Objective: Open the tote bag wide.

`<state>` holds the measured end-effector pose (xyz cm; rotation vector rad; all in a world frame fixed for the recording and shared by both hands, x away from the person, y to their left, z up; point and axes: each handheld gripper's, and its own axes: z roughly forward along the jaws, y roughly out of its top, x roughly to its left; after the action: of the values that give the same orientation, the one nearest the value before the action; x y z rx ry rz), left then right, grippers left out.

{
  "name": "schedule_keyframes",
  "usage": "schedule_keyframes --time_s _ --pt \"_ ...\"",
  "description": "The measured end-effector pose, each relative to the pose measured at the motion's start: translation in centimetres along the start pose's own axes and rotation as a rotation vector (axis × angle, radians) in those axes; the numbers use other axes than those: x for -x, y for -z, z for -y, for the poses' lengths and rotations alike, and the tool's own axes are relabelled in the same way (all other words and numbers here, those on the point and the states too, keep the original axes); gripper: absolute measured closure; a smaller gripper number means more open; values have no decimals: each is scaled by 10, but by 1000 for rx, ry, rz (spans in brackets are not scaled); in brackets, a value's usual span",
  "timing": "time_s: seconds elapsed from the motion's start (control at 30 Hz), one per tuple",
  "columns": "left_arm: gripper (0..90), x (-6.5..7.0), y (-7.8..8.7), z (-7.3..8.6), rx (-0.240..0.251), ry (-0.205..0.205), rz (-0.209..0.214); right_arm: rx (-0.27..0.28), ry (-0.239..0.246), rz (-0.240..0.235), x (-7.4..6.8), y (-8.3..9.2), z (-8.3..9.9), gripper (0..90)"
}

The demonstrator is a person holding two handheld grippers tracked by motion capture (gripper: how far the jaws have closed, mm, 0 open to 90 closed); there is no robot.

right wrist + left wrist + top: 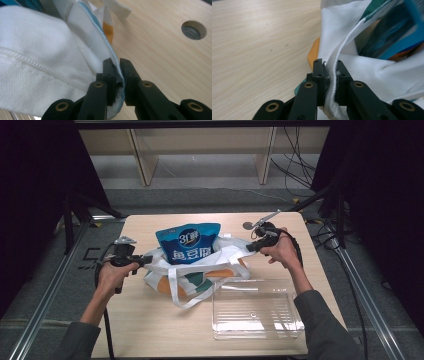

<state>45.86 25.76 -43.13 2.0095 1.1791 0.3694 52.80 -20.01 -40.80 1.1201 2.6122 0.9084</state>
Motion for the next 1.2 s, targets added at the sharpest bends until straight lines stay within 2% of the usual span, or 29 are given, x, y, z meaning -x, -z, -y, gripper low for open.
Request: schedule_keyframes --time_s 0.03,0.07,0.13,0.23,0.27,0.33,0.37,0.4,0.43,0.47,0.5,0.53,0.57,0.6,0.63,0.7,0.73,0.77,0.8,0.87,0.9,0.93,0.97,1.0,1.03,1.07,1.1,1.13,1.2 --pt "821 -1 -5 2 -17 -7 -7 0 0 0 0 0 0 834" --pt "823 -2 -12 4 -46 -24 -19 -29 12 7 1 -2 0 834" --pt "823 -3 -21 9 -65 -14 -25 -44 20 4 1 -9 1 834" --pt "823 -6 -36 19 -80 29 -20 -60 7 4 2 -18 3 834" --pt "822 -7 -43 24 -82 38 -29 -86 10 4 1 -23 5 832" --pt "818 -7 -43 24 -86 38 -24 -103 6 10 -1 -29 8 824" --pt "818 -6 -41 23 -80 33 -35 -103 6 10 -1 -29 8 824" --pt "742 -5 -34 20 -81 23 -48 -113 -6 16 -1 -32 9 771" --pt "681 -5 -34 20 -81 23 -48 -113 -6 16 -1 -32 9 771" --pt "681 -4 -29 19 -77 20 -51 -109 -10 43 0 -32 10 738" --pt "631 -5 -23 17 -71 10 -55 -106 -11 41 0 -30 9 716" --pt "531 -4 -17 15 -46 13 -56 -91 -12 70 -1 -23 7 628" --pt "531 -2 -10 13 -29 17 -64 -91 -12 70 -1 -23 7 628" --pt "450 0 -5 11 -9 24 -61 -51 -24 82 -1 -15 6 554" --pt "450 3 1 9 14 23 -58 -51 -24 82 -1 -15 6 554" --pt "427 11 10 4 45 12 -52 -14 -20 68 -1 -4 4 511" --pt "407 18 13 2 77 13 -58 3 -29 93 -2 0 3 488" --pt "400 21 15 0 88 4 -56 37 -21 84 -4 6 1 466" --pt "392 24 18 -2 87 -16 -59 61 -12 100 -4 9 -1 458" --pt "399 29 19 -9 89 -53 -64 108 -6 88 -7 19 -5 465" --pt "409 29 19 -11 83 -65 -65 139 6 68 -12 23 -7 470" --pt "420 28 18 -13 86 -67 -80 171 38 29 -19 27 -10 471" --pt "420 26 16 -16 72 -68 -80 171 38 29 -19 27 -10 471" --pt "431 22 11 -18 54 -65 -73 166 20 -7 -25 29 -11 471" --pt "442 19 8 -19 38 -62 -65 163 26 -29 -31 29 -12 469" --pt "444 15 4 -21 2 -73 -52 161 48 -37 -34 29 -13 467" --pt "453 12 0 -22 -14 -70 -50 162 49 -59 -39 28 -13 465" --pt "468 8 -11 -23 -34 -66 -42 157 89 -77 -46 24 -14 466" --pt "477 6 -15 -24 -38 -61 -37 144 93 -96 -50 21 -15 470"
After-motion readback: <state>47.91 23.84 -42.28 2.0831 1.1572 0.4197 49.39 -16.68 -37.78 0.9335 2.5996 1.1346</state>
